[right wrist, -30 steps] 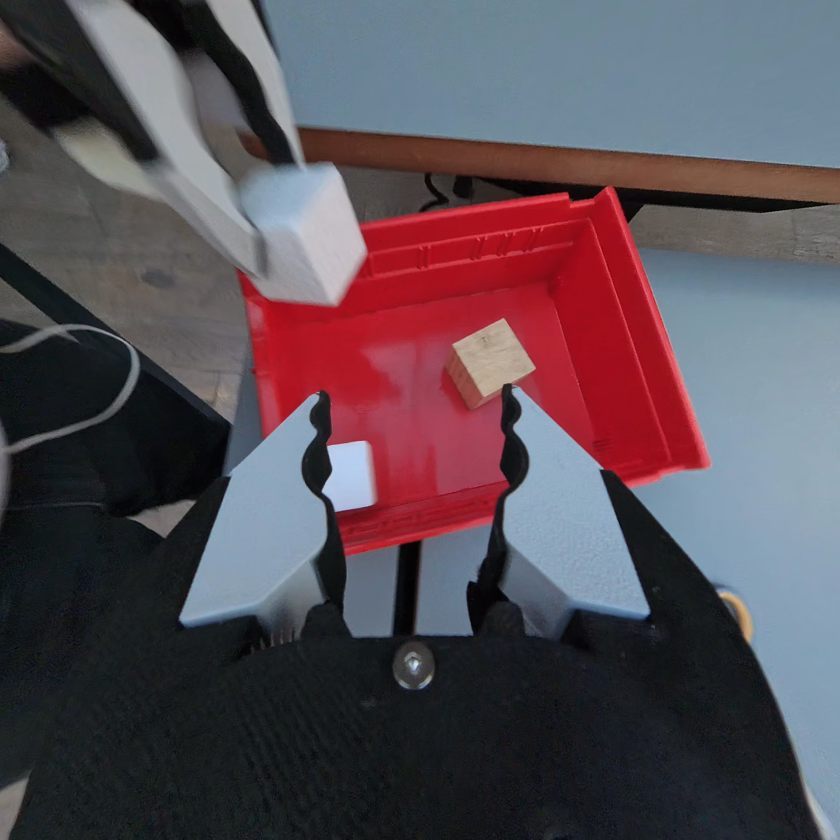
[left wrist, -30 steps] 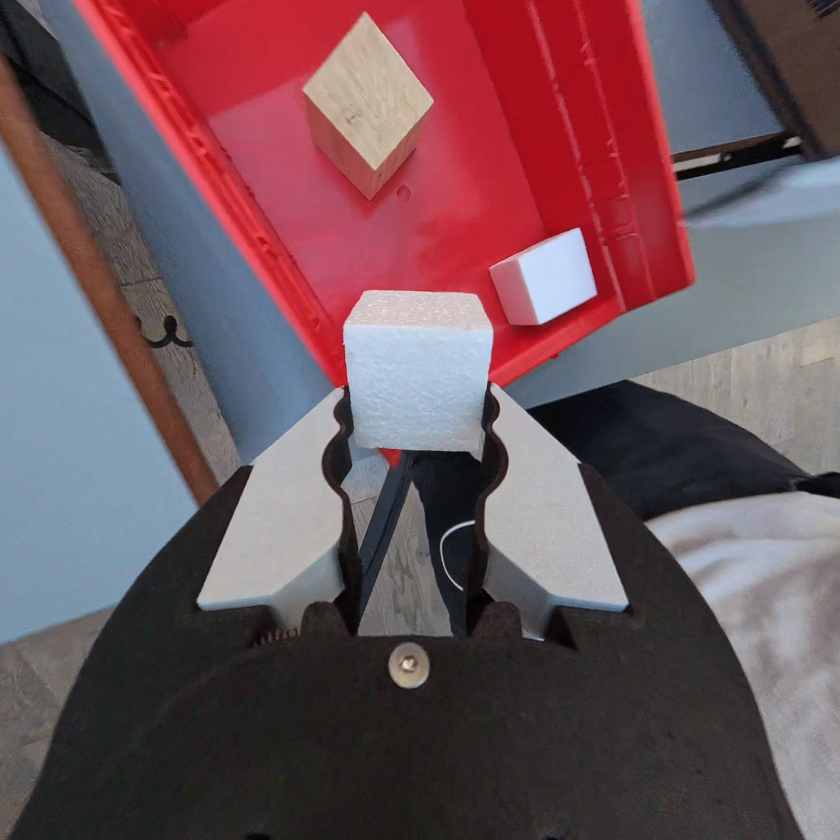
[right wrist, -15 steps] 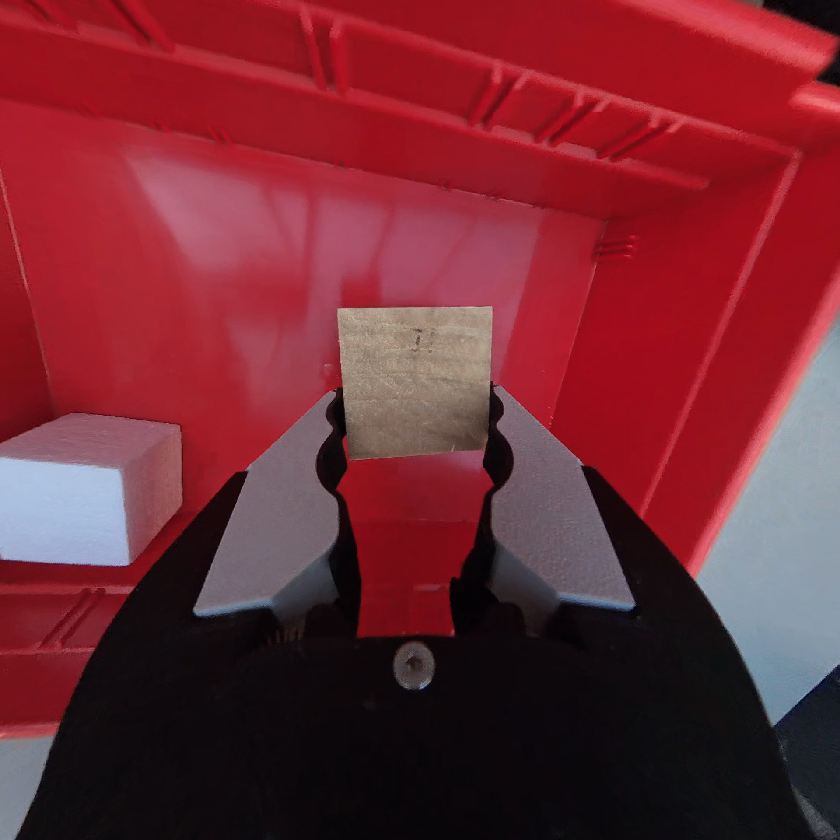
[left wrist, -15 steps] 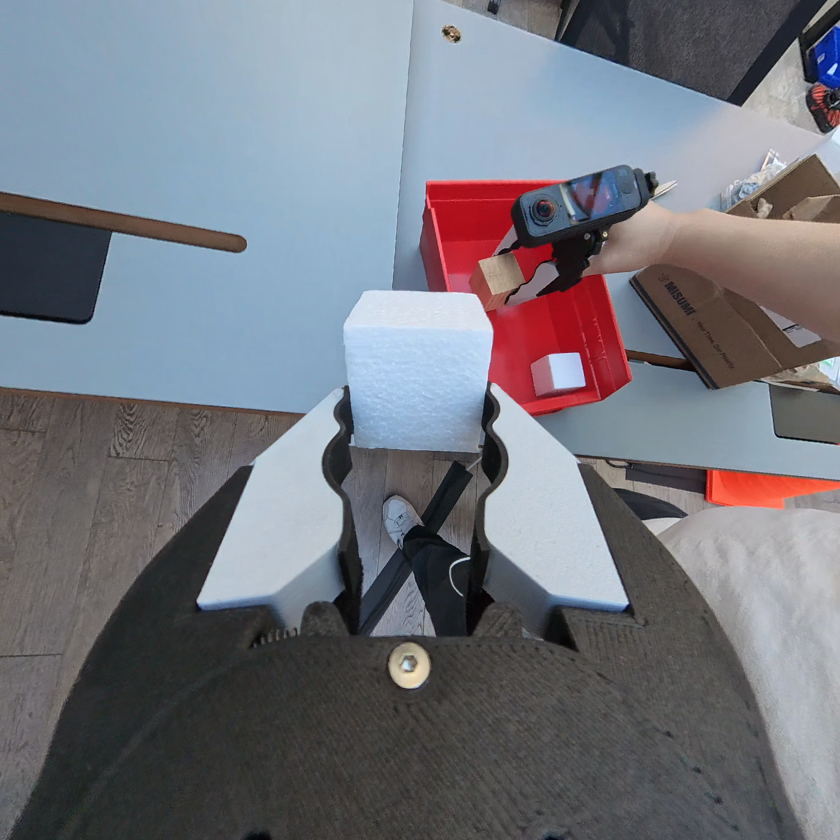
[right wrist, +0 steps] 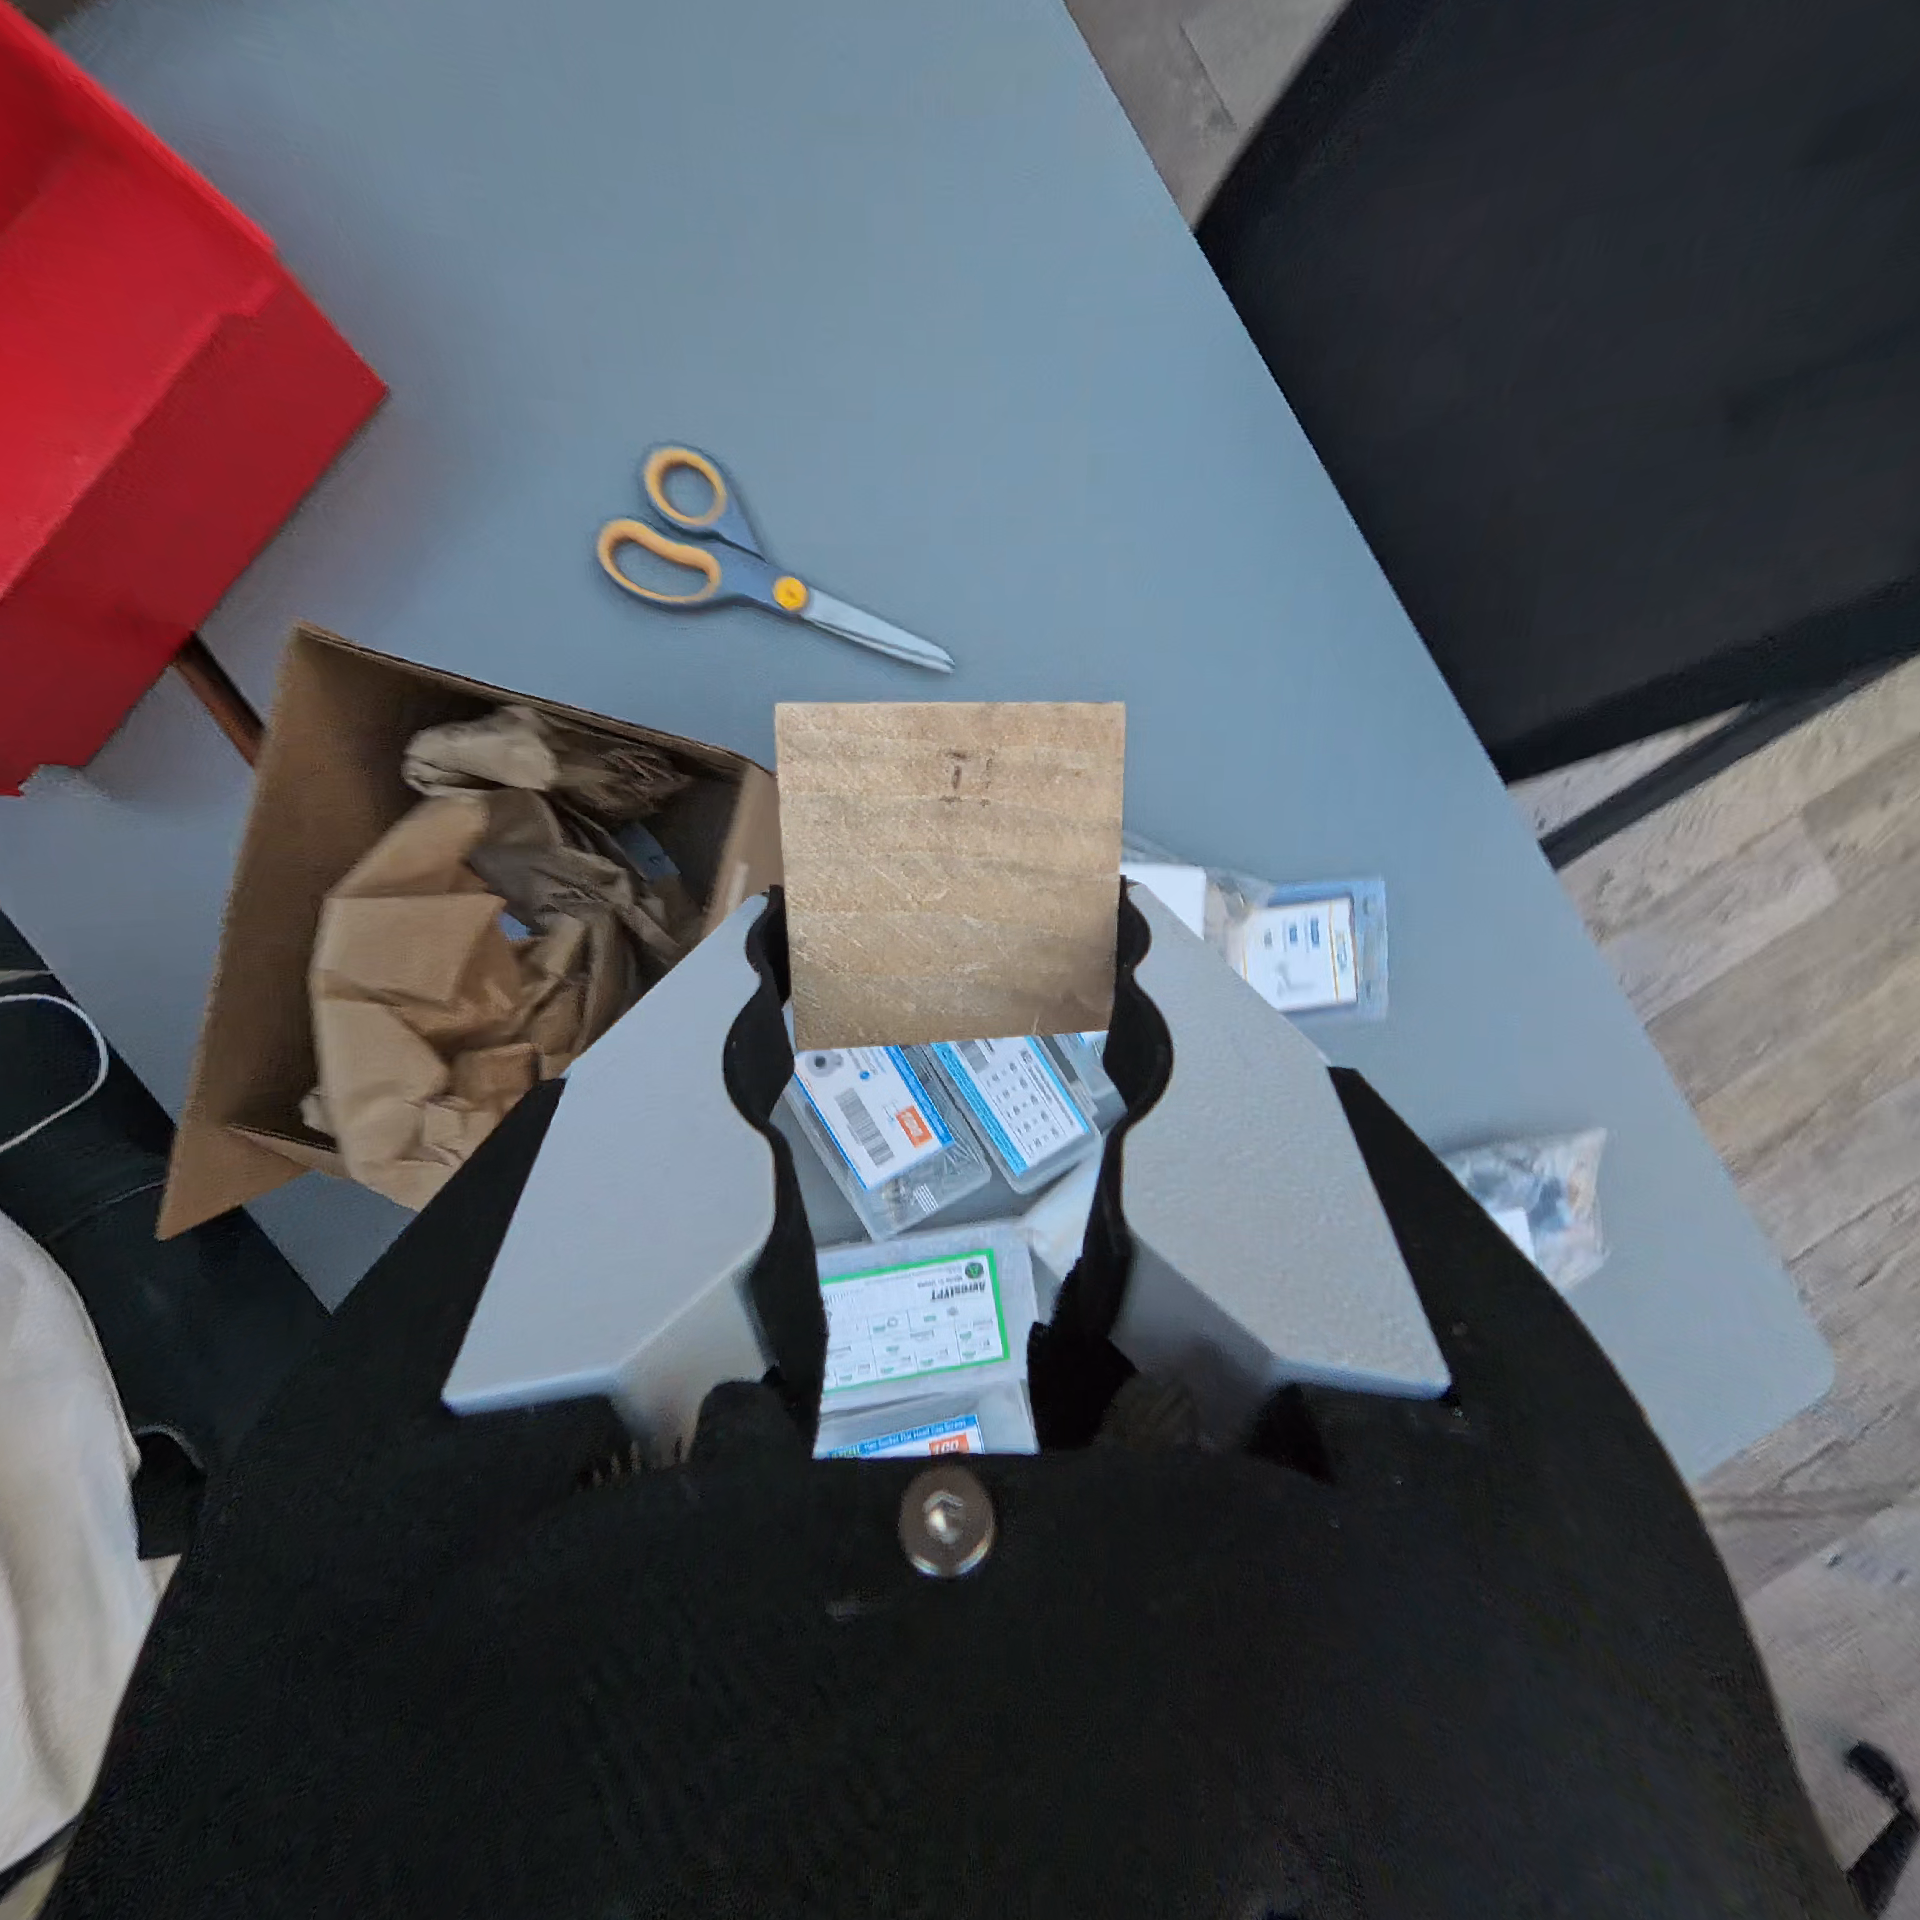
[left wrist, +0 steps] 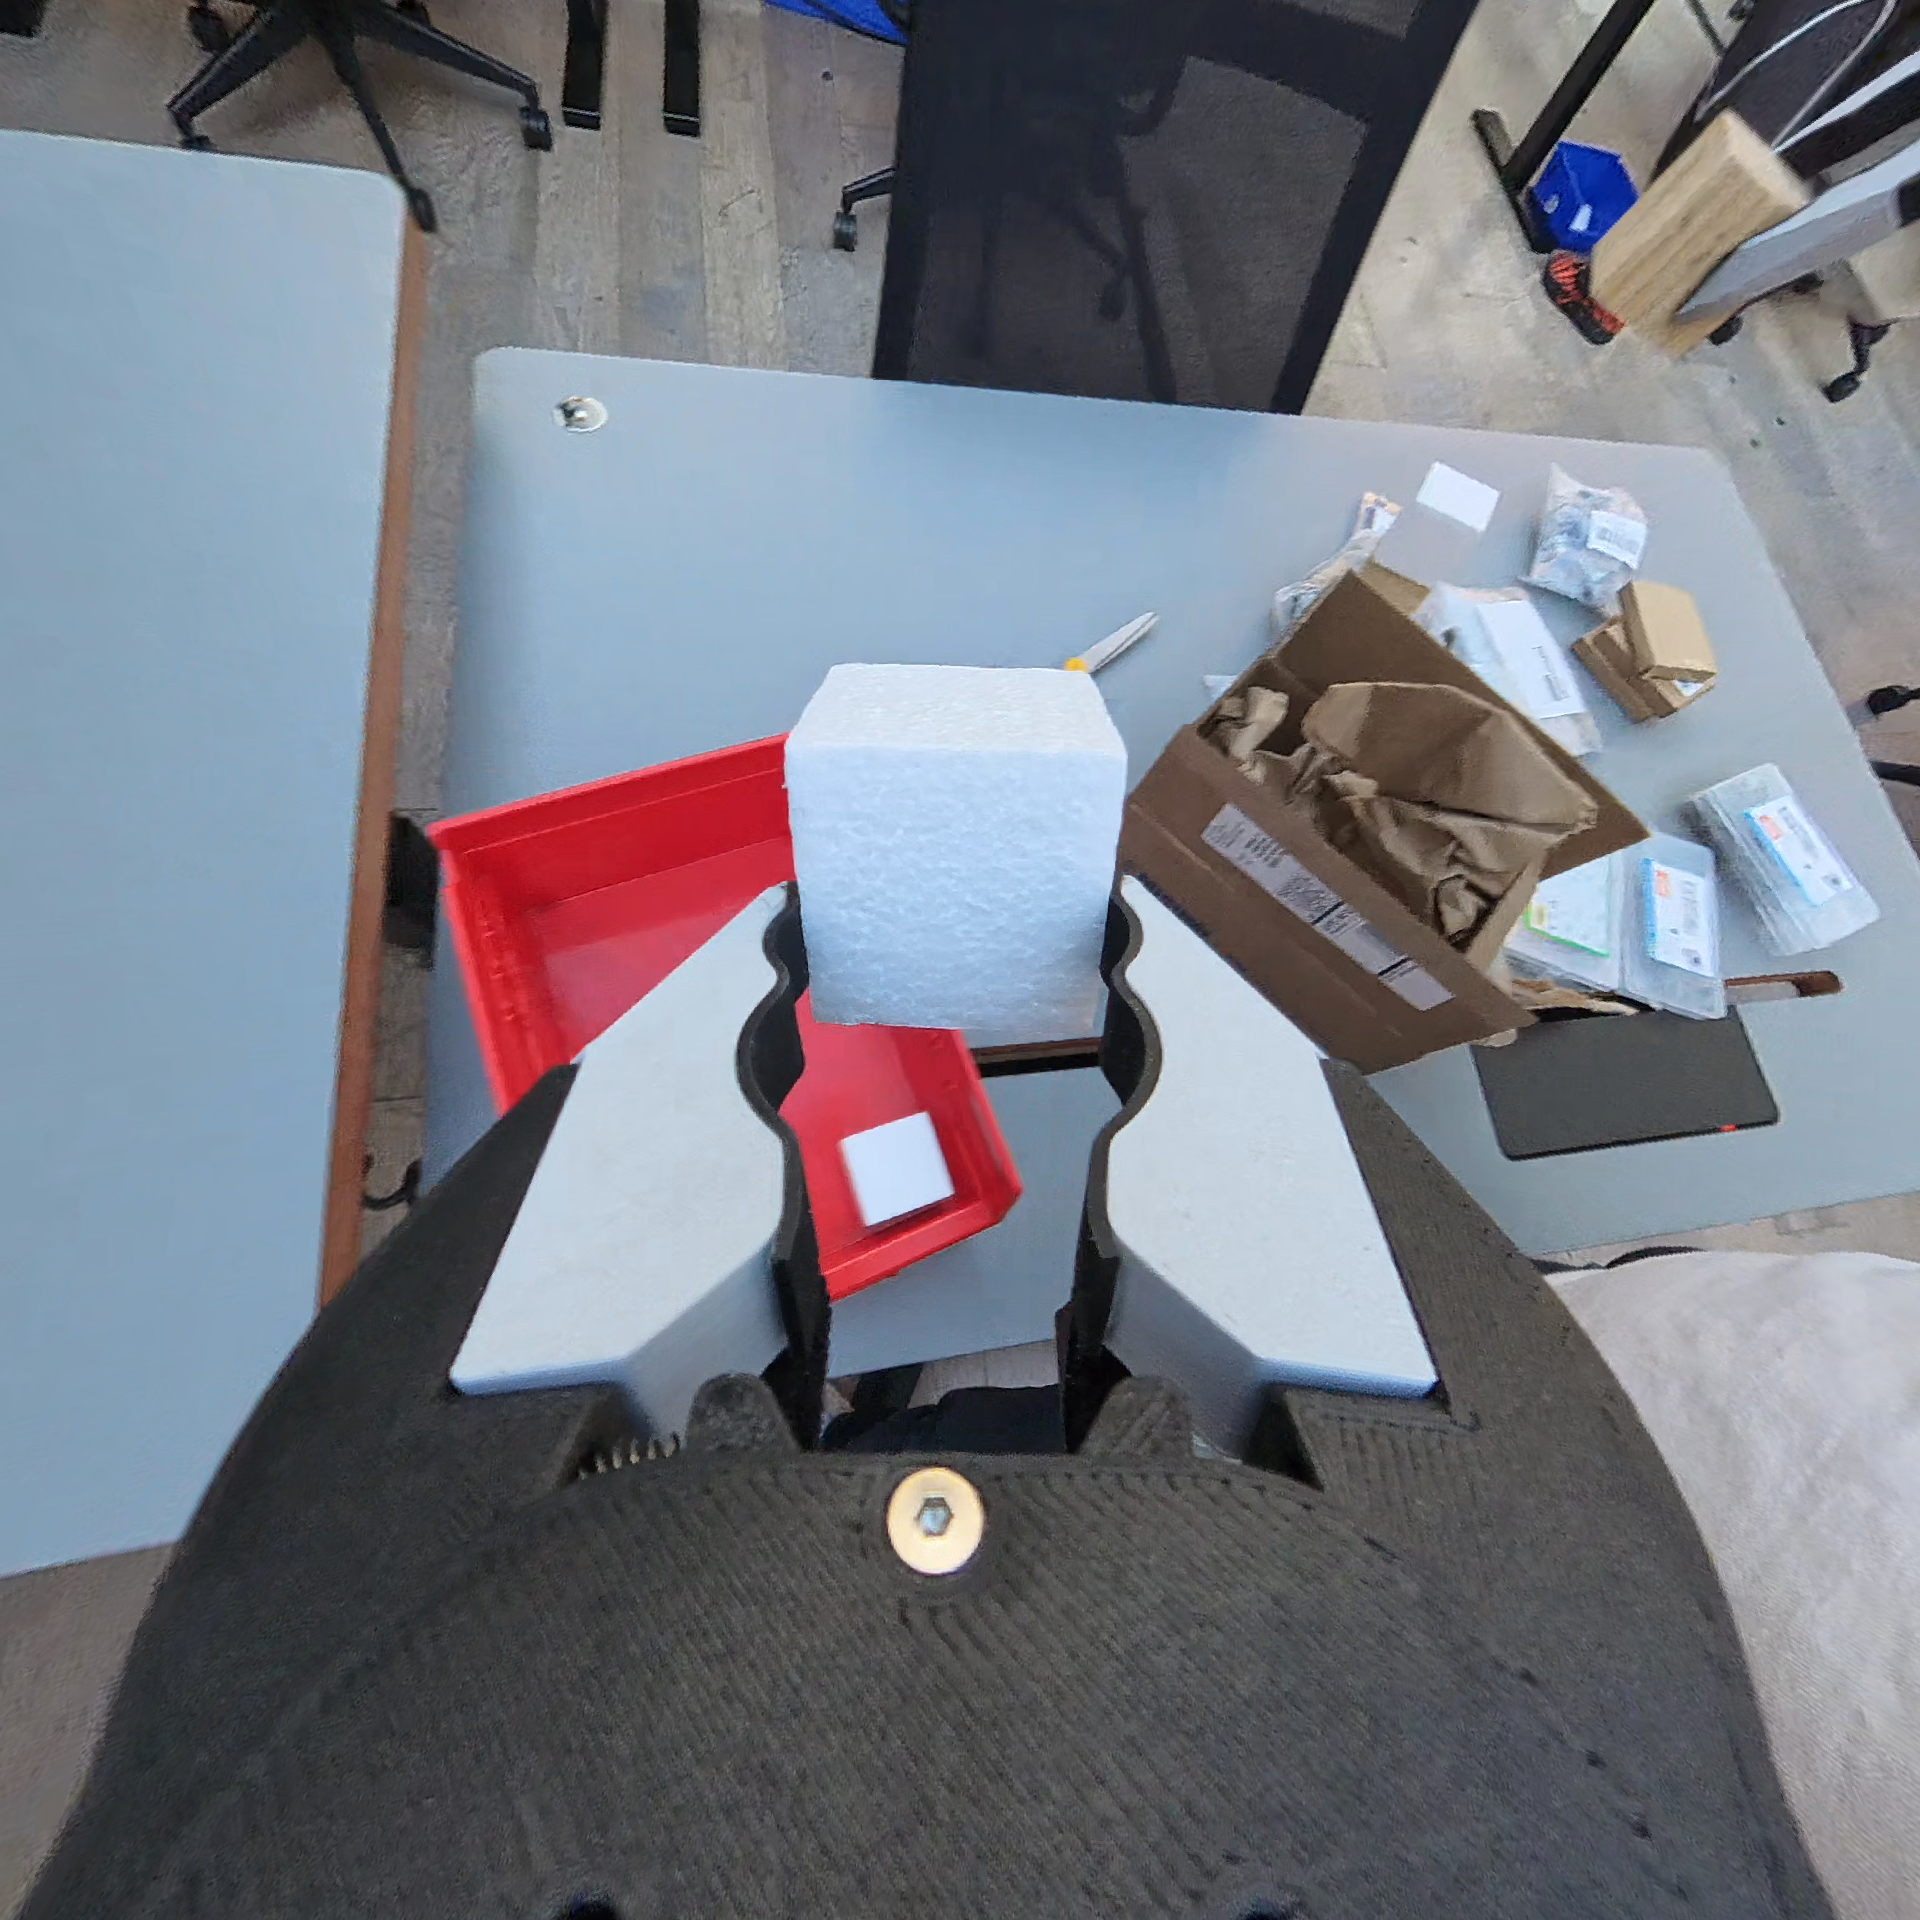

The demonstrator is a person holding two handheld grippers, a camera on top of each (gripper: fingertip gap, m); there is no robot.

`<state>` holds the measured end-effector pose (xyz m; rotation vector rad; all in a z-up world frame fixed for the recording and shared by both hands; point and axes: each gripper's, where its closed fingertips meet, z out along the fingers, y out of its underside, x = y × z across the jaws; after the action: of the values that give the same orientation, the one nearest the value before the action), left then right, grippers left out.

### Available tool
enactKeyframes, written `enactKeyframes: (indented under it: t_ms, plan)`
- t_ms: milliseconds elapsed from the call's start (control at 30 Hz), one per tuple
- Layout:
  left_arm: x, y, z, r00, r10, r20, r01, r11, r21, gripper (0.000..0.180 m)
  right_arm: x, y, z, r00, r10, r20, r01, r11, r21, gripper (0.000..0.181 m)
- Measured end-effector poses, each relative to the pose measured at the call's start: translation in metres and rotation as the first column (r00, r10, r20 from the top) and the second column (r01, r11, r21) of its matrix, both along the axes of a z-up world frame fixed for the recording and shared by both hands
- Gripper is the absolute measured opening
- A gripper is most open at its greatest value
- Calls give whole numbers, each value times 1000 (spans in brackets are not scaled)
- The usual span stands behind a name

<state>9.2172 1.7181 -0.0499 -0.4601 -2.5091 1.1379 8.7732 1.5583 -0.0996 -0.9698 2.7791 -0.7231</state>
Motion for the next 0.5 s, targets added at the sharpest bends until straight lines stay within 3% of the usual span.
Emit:
enactKeyframes:
  t_ms: [167, 300, 500]
  plan:
    - [-93, 2, 3, 997, -58, -52, 61, 997, 44, 56, -83, -22, -77, 988, -153, -6, 153, 978, 144, 59]
    - [-125, 3, 5, 997, -73, 3, 72, 996, 59, 56, -93, -23, -122, 989, -116, -90, 132, 971, 201, 59]
    - [-142, 5, 0, 999, -43, -6, 44, 995, 88, 56, -92, -30, -140, 987, -54, -152, 85, 975, 203, 59]
